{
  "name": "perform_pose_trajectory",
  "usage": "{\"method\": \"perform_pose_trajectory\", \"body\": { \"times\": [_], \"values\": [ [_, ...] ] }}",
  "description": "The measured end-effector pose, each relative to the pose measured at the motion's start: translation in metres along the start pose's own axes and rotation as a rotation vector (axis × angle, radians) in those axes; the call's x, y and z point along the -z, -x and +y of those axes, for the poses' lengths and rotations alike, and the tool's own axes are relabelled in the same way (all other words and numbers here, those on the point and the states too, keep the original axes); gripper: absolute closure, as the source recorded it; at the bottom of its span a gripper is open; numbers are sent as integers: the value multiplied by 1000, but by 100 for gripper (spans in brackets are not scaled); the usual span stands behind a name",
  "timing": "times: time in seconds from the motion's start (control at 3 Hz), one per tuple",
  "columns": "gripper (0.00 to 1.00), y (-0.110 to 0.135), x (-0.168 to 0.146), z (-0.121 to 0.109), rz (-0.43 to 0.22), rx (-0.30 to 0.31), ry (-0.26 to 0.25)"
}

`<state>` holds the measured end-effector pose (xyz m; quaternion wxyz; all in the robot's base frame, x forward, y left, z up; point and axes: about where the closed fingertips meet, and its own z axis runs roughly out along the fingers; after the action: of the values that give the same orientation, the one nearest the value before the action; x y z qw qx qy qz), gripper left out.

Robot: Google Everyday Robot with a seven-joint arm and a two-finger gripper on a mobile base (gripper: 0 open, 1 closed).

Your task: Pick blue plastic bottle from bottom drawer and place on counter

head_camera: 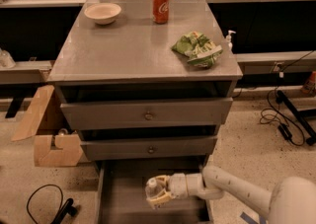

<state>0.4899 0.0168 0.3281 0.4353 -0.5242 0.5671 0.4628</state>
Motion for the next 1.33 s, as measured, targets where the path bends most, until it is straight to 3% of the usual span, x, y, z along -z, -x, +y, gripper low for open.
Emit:
{"method": "perform_pose_trajectory", "body": {
  "times": [0.33,0.67,1.0,1.33],
  "values": [
    [100,90,30,17,-34,-6,47],
    [100,196,64,29,-111,-1,117],
    [100,318,93,12,-166,7,109],
    [100,393,104,-10,-178,18,55]
  ]
}}
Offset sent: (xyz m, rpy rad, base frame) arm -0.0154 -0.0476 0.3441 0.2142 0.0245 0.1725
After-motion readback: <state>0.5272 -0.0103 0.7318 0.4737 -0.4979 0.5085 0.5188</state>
